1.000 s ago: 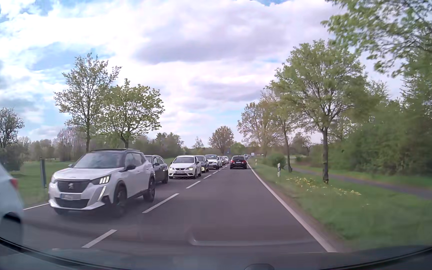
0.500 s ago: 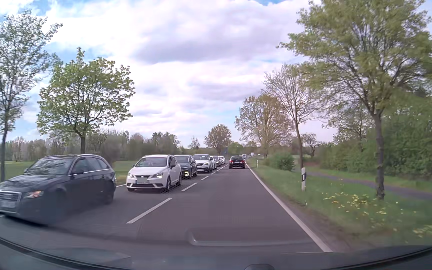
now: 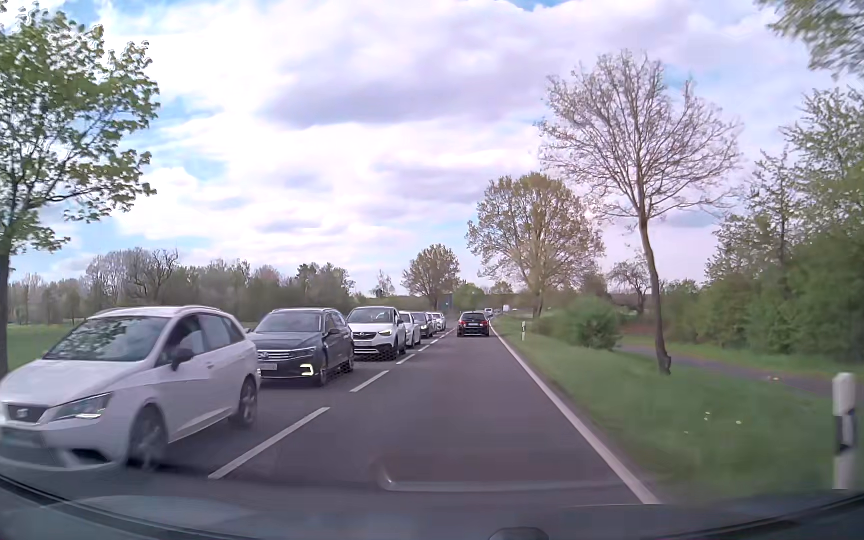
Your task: Follow the waypoints while adhering to traffic rules and regulations
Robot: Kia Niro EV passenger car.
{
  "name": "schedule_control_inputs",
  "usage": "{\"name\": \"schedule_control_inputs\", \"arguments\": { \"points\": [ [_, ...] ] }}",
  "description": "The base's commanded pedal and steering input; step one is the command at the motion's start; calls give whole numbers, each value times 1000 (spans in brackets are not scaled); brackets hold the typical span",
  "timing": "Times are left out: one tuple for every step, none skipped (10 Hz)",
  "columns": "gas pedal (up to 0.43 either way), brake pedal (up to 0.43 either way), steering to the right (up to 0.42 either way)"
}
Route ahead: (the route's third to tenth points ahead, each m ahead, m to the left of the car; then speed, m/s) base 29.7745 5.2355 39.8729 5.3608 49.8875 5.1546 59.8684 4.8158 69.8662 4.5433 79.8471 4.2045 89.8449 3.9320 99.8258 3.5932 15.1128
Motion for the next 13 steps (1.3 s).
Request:
{"name": "schedule_control_inputs", "arguments": {
  "points": [
    [220,0,0],
    [220,0,0],
    [220,0,0],
    [220,0,-1],
    [220,0,-1],
    [220,0,-1],
    [220,0,-1],
    [220,0,-1],
    [220,0,-1],
    [220,0,-1],
    [220,0,-1],
    [220,0,-1],
    [220,0,-1]
  ]
}}
